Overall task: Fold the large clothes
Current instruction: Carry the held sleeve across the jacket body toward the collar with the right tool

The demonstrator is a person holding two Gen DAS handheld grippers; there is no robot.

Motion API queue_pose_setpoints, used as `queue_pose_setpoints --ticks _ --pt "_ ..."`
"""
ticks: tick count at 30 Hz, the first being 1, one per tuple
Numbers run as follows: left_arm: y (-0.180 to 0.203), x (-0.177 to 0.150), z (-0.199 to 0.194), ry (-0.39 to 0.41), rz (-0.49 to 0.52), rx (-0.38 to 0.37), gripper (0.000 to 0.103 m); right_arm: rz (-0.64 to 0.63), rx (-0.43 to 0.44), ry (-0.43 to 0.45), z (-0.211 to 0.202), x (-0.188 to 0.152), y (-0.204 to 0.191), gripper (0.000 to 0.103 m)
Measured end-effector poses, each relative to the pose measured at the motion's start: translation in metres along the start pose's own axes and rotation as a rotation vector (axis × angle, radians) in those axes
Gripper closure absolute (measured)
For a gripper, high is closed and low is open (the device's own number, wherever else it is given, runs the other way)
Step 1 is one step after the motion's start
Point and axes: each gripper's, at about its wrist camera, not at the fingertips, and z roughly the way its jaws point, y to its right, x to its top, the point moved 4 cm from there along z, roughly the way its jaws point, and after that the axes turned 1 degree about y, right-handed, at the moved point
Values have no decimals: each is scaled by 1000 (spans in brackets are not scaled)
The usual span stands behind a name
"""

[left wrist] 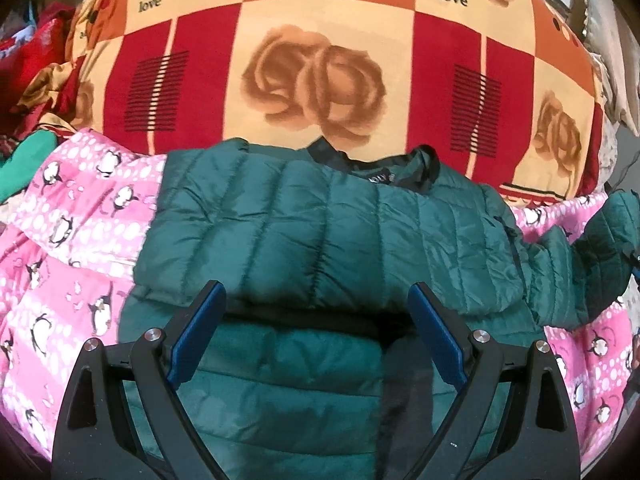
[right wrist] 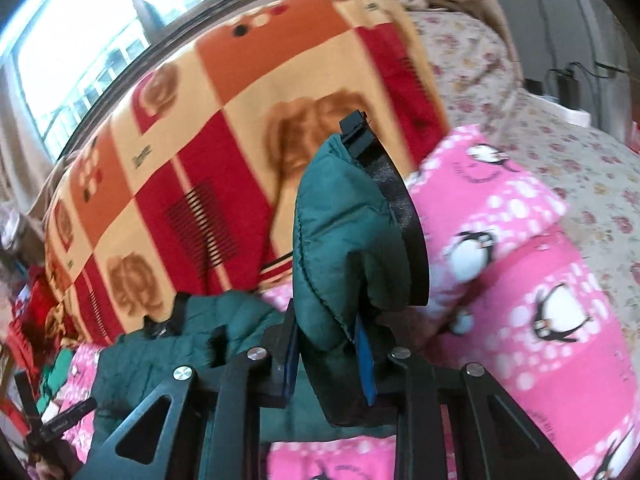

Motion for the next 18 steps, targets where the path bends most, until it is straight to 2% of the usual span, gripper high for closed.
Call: queue_pose_setpoints --ticks 9,11,13,15,18 --pt "-26 6 1 18 -23 47 11 -74 89 -42 12 -16 -69 79" --pt "-32 8 3 19 -30 58 11 -94 117 -55 15 -20 -86 95" --pt "-37 10 5 13 -39 64 11 -131 120 -62 19 -23 -102 95" --pt "-42 9 7 3 -52 62 11 -164 82 -72 29 -26 -113 95" --pt "-47 8 5 9 -57 59 11 -164 99 -106 40 -31 -119 95"
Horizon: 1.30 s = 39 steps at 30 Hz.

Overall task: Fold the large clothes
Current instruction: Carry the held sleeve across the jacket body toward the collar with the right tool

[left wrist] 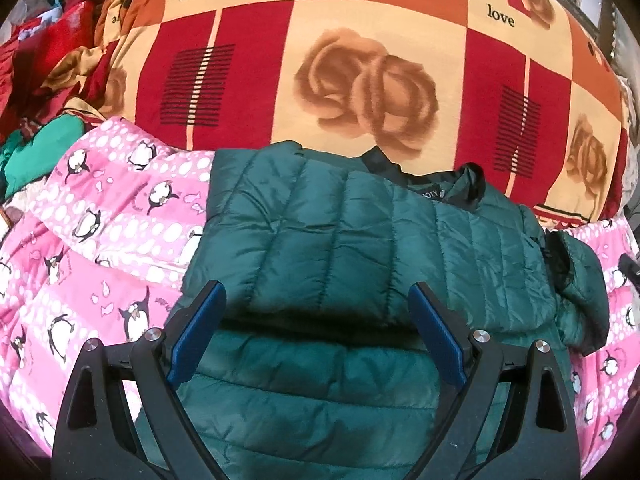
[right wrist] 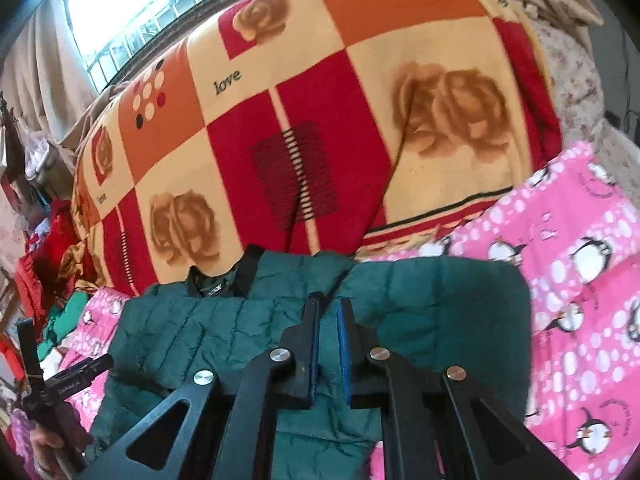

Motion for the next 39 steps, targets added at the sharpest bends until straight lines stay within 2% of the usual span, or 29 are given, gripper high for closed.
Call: queue_pose_setpoints --ticks 4,6,7,8,9,14,17,18,20,22,23,29,36,38,39 --pt "-6 -2 5 -17 -22 -5 11 -20 -37 -98 20 -14 -2 93" --pt "-7 -4 7 -27 -33 -11 11 -52 -67 -135 30 -23 -4 70" --pt "-6 -5 8 -30 -31 -11 11 -72 -82 -148 36 -29 -5 44" --pt "-6 -5 8 -31 -28 -11 11 -87 -86 -151 40 -33 -6 28" --pt "-6 -6 9 -32 -22 -10 11 -98 -89 -152 44 -36 -6 26" --pt "-5 -8 12 -43 -21 -9 11 -248 -187 -207 78 -52 -7 26" --pt "-6 -9 12 -48 -19 -5 11 -271 -255 -217 93 -53 9 28" --pt "-6 -9 13 -48 -18 -4 11 -262 -252 -215 94 -53 13 32" --pt "-8 -9 12 -46 -19 -5 11 -221 -243 -197 91 -49 23 65" --pt "-9 -8 13 -44 -24 -4 11 -145 -190 -176 82 -43 30 78" --pt "-9 -8 13 -43 -27 -5 11 -93 -143 -155 73 -39 32 81" --pt "-10 -5 9 -36 -42 -16 11 -42 6 -85 43 -16 6 81" --pt "-15 2 -1 -12 -37 -9 11 -75 141 -52 33 -4 -58 81" --pt "-19 4 -2 -10 -38 -4 11 -92 188 -54 35 -3 -80 92" --pt "-21 4 -3 -10 -43 -4 11 -106 199 -54 37 -3 -93 92"
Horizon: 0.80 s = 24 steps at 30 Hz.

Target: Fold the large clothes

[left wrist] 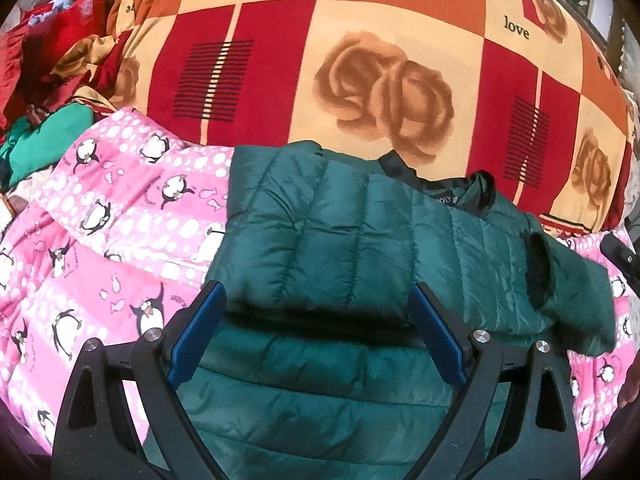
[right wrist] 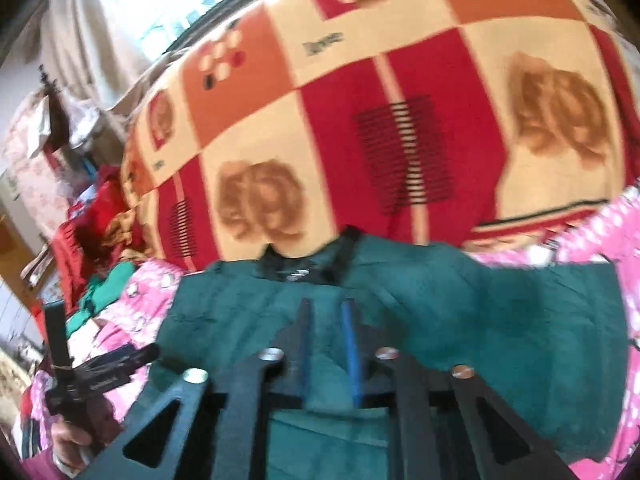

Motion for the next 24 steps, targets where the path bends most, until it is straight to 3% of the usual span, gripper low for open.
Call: queue_pose_setpoints --ticks 6,9,10,11,13,15,19,20,21,22,23,24 --pt "-12 1 -1 -3 -11 0 11 -60 -8 -14 22 3 -34 92" --pt "-17 1 1 -7 -25 -3 11 -86 -95 -87 29 -2 -22 86" --pt "-18 0 2 -11 -35 -6 11 -89 -134 -101 30 -5 -15 69" --pt "-18 0 3 -16 -45 -10 11 -82 -170 -116 31 -8 -5 40" --pt "-19 -2 6 -24 -55 -15 11 -66 -237 -133 31 -16 11 15" --pt "-16 -4 7 -29 -47 -14 11 -72 -290 -144 32 -26 26 15" --pt "-14 -5 8 -37 -37 -14 11 -69 -340 -270 58 -57 56 15" --pt "-14 -6 8 -37 -38 -15 11 -69 -363 -276 63 -62 64 21" --pt "-14 -6 7 -33 -35 -12 11 -57 -376 -261 62 -64 71 29" --pt "-14 -6 7 -30 -31 -7 11 -23 -363 -238 59 -63 78 54" --pt "-14 -5 7 -28 -28 -3 11 50 -301 -207 54 -59 85 72" --pt "-15 -5 7 -28 -30 -1 11 98 -259 -189 49 -55 90 75"
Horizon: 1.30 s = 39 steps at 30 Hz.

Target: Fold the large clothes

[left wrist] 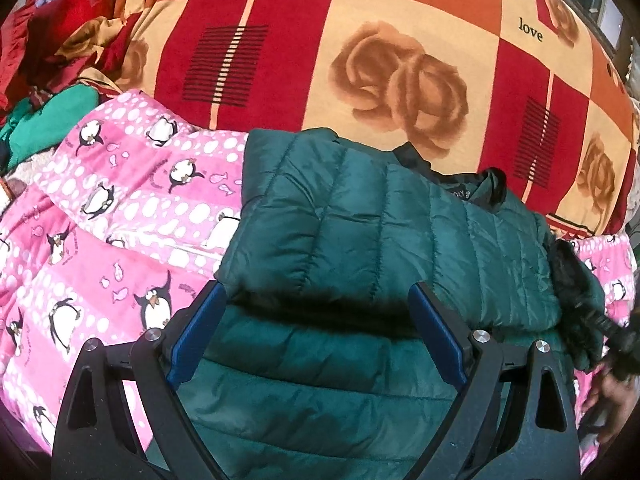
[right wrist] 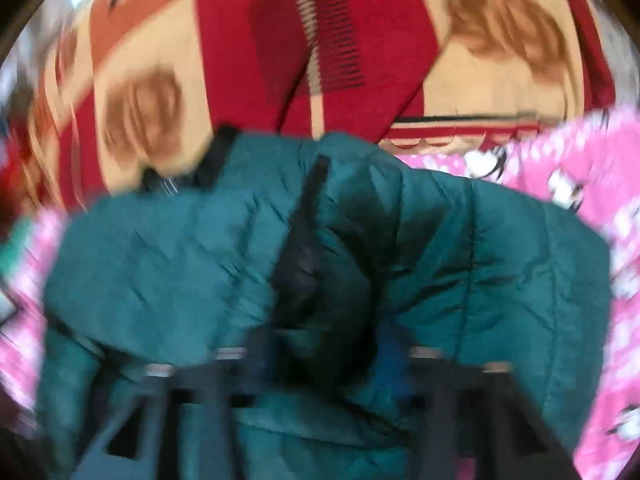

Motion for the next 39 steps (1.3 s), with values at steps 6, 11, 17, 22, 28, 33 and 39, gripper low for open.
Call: queue_pose_setpoints --ticks 6,11,17,22,28,33,39 --pt "-6 2 1 -4 -41 -11 11 65 246 93 -43 23 -10 81" --pt "-5 2 -1 1 -29 -13 11 64 401 126 -64 36 -47 81" --pt "-13 6 -5 13 -47 -18 11 -4 493 99 -61 39 -113 81" --pt "-22 7 -2 10 -74 -28 11 -58 509 39 -28 28 -157 81" --pt "-30 7 3 -2 -104 -44 11 7 517 -97 37 4 -175 80" --pt "-30 8 3 5 -117 -79 11 13 506 -128 53 -7 -174 55" --pt "-20 14 -7 25 -174 -205 11 -155 456 -97 20 -9 -187 16"
